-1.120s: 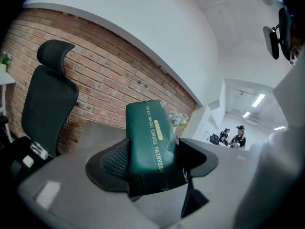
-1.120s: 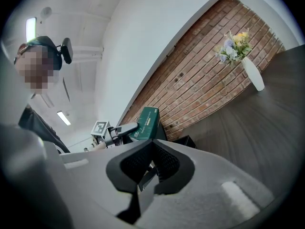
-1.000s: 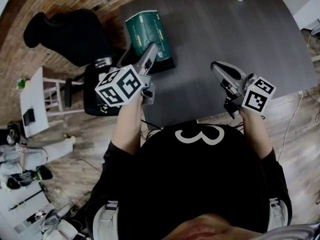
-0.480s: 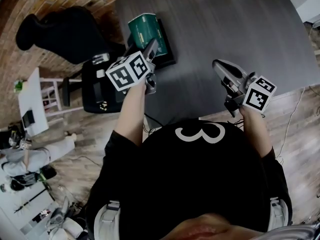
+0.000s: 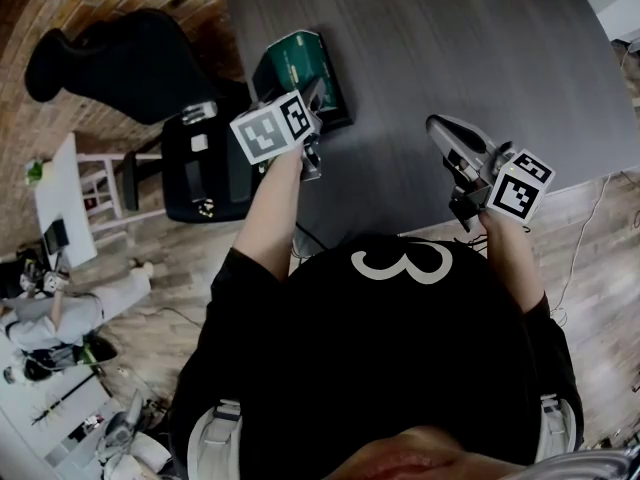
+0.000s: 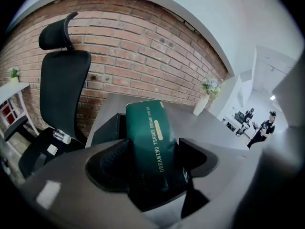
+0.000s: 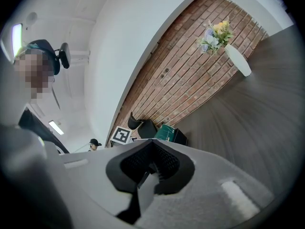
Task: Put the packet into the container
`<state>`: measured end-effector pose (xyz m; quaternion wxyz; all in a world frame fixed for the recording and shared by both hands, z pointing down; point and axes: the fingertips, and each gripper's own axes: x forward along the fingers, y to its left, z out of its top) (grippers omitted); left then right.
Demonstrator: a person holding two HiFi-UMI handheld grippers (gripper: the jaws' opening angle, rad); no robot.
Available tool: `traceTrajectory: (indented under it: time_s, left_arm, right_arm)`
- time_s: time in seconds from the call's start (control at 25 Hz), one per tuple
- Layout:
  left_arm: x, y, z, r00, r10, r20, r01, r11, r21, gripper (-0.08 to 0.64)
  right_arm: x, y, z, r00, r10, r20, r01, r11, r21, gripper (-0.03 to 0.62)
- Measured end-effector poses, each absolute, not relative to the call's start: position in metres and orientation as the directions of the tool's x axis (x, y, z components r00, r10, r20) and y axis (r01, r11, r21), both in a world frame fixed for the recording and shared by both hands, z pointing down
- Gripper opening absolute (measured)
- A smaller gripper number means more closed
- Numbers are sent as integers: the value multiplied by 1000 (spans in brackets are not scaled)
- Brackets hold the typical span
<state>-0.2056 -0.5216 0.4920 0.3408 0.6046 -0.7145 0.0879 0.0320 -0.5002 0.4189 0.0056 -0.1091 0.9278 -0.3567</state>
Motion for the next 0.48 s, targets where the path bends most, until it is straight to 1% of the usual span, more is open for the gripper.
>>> traceTrajectory:
  time_s: [0.32, 0.48]
  left_arm:
    - [-210, -521, 507, -56, -768, 638, -920, 288, 265, 350]
    - [-210, -524, 509, -75, -746, 662, -929, 293, 225, 353]
  right_arm:
    - [34, -502, 423, -973, -219, 66, -205, 706, -678, 1]
    - [33, -502, 423, -973, -220, 65, -204, 699, -685, 2]
